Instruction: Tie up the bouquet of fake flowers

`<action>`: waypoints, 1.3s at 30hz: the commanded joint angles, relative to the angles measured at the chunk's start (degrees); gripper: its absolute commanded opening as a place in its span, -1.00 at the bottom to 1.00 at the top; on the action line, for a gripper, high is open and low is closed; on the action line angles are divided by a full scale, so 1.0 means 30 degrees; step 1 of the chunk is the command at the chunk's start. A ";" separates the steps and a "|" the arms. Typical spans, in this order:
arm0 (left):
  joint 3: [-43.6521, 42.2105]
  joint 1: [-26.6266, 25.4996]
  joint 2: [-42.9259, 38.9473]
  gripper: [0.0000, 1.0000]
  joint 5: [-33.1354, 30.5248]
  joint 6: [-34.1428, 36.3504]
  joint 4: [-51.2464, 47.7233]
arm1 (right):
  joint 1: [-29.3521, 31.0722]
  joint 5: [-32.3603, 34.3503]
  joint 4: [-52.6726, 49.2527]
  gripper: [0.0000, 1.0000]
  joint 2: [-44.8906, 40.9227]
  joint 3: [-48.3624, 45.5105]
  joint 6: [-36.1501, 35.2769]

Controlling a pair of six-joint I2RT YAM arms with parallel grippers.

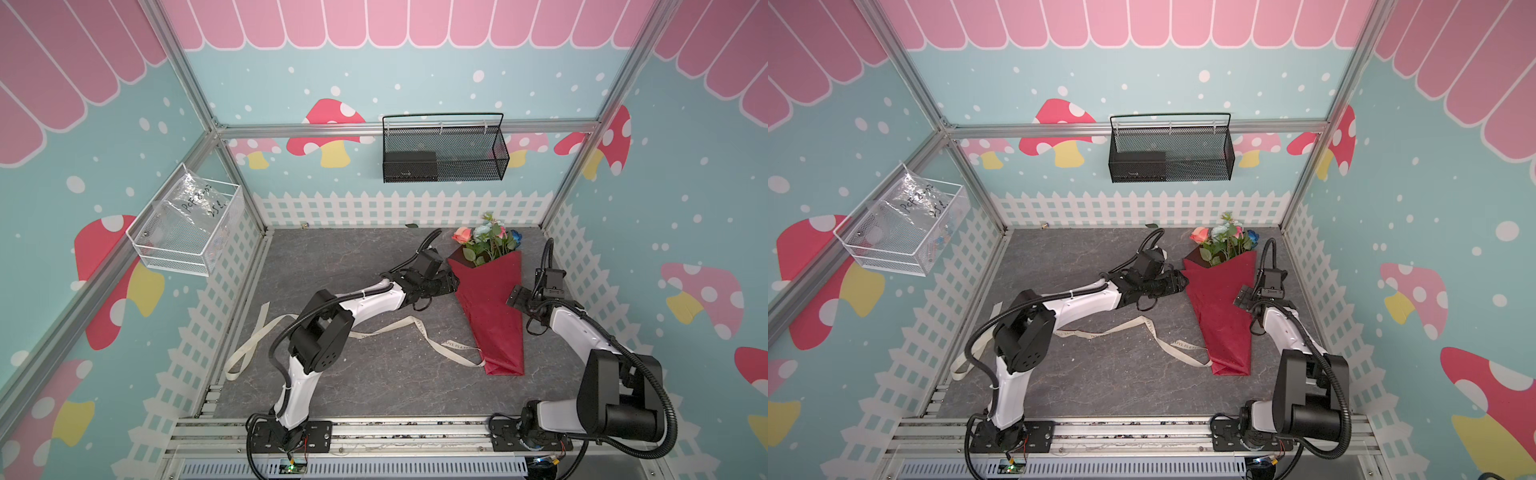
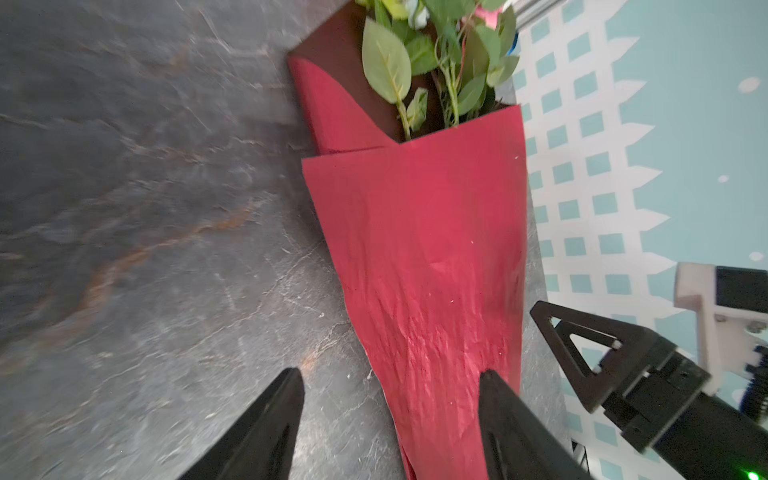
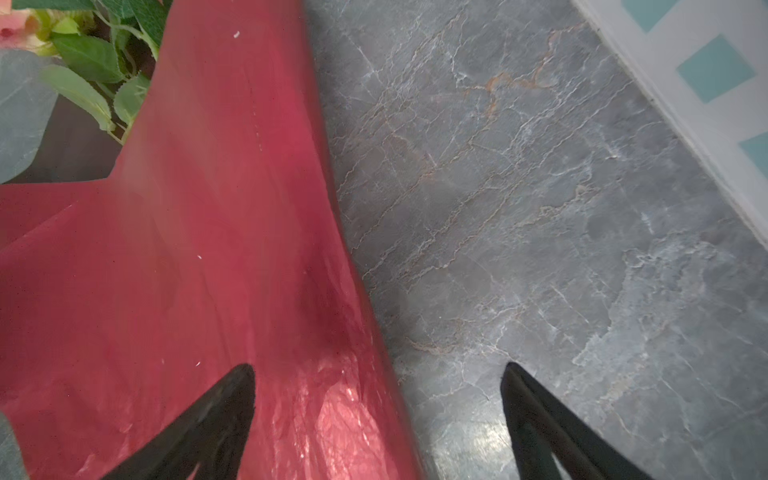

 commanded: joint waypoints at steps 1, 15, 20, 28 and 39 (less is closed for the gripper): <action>0.1903 -0.0282 0.1485 0.32 0.1009 -0.0225 -0.0419 | -0.0363 -0.1942 0.1096 0.89 0.0561 -0.0372 -0.0796; 0.7007 -0.0733 0.6752 -0.46 0.2601 -0.1010 -0.1521 | -0.0914 -0.8233 0.2735 0.86 0.4130 0.0261 -0.2726; 0.7344 -0.0858 0.7318 -0.64 0.2392 -0.1379 -0.2211 | -0.0768 -0.8757 0.2283 0.84 0.4696 0.0428 -0.3172; 0.5472 -0.0830 0.5099 -0.28 0.2272 -0.1164 -0.2041 | -0.0756 -0.6851 0.1346 0.85 0.4373 0.0665 -0.3417; 0.2756 -0.0612 0.2159 0.35 -0.0705 -0.1002 -0.2915 | -0.0745 -0.6858 0.0907 0.84 0.4183 0.1231 -0.3471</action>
